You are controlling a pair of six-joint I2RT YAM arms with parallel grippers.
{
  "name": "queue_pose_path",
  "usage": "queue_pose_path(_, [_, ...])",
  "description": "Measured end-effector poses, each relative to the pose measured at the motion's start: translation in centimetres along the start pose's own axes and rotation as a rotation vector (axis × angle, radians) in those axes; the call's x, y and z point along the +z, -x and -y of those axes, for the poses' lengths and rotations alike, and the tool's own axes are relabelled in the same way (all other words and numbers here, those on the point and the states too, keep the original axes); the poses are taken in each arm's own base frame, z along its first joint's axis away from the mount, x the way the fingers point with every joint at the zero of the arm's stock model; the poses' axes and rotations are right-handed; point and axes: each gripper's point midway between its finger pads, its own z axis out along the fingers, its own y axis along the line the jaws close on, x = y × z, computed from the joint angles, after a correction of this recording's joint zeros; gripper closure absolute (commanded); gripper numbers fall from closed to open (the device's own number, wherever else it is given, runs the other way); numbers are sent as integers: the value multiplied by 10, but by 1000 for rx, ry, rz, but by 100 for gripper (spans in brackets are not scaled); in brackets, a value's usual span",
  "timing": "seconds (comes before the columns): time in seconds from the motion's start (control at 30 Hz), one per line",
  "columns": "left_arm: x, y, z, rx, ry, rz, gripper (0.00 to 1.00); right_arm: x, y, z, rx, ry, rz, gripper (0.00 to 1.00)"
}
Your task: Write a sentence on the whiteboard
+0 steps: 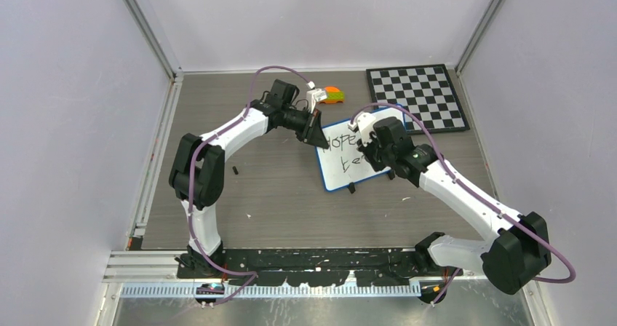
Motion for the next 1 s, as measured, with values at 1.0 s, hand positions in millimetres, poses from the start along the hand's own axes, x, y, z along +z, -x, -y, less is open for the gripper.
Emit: queue_pose_path(1.0, [0,0,0,1,1,1,100,5,-24,-19,-7,97,-76,100])
